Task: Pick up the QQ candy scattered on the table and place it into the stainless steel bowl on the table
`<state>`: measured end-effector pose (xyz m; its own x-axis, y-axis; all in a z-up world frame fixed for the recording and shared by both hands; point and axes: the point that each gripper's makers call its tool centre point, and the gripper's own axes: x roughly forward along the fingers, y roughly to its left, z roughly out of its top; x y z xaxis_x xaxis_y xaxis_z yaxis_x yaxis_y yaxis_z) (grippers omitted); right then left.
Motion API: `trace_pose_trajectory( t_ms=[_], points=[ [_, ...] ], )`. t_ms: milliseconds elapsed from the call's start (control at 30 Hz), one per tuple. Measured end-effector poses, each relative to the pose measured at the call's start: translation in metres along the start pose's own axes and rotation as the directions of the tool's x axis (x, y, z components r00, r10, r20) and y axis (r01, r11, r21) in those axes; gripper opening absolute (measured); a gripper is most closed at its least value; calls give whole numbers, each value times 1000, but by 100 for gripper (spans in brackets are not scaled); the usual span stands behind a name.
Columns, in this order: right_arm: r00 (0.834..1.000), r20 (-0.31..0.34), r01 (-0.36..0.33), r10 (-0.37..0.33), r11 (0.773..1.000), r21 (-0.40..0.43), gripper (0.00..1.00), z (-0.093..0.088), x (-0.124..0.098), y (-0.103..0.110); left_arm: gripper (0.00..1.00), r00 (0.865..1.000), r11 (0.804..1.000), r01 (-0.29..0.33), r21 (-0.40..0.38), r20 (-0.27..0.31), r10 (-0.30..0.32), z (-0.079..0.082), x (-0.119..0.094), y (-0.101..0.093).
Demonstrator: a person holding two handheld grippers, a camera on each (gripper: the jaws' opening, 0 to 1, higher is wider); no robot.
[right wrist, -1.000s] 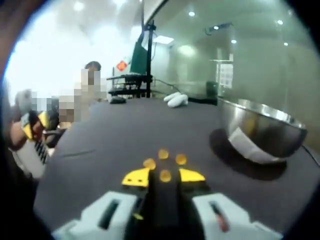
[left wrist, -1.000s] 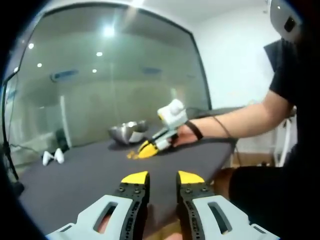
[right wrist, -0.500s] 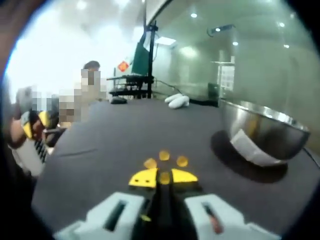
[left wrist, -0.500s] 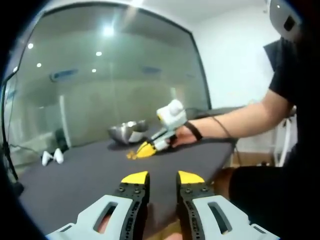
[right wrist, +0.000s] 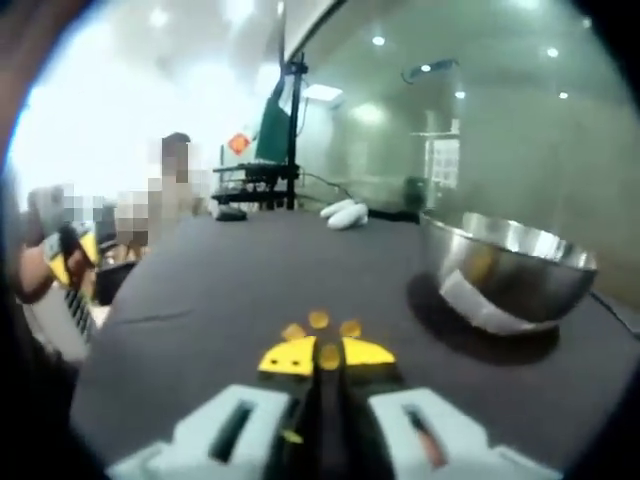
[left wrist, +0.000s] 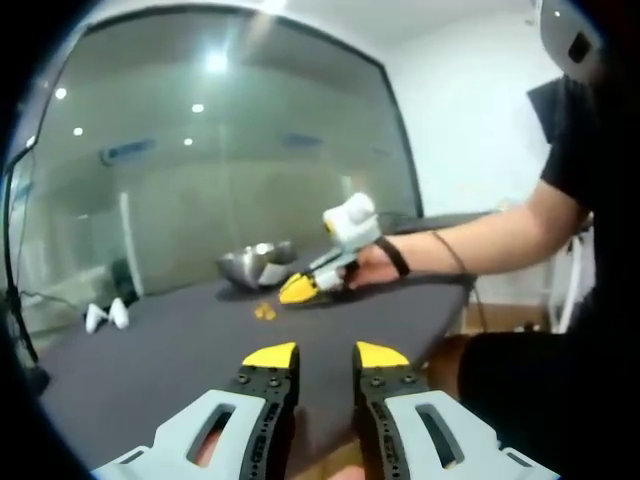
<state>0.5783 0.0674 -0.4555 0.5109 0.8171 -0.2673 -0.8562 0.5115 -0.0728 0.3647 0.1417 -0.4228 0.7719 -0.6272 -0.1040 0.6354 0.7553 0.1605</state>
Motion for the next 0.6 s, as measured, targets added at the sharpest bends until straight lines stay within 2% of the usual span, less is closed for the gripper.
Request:
trace_pose_trajectory(
  t_ms=[167,233,300,400,467,600],
  points=[
    [991,77,105,-108,993,50,9,18,-23,-30,23,1000,1000,4,0,3,-4,1,2,-1],
    [981,111,155,-162,986,67,9,27,-32,-40,23,1000,1000,9,3,1,-9,1,4,-3],
    [974,123,187,-190,982,34,9,33,-38,-46,23,1000,1000,16,8,-2,-16,1,6,-5],
    [965,140,219,-223,975,40,9,40,-45,-55,23,1000,1000,23,10,3,-23,3,8,-8],
    [947,147,286,-287,958,26,9,46,-51,-70,23,1000,999,16,29,5,-16,5,9,-8],
    [933,163,315,-320,948,52,9,62,-52,-93,23,1000,999,16,46,-1,-16,6,8,-9]
  ],
)
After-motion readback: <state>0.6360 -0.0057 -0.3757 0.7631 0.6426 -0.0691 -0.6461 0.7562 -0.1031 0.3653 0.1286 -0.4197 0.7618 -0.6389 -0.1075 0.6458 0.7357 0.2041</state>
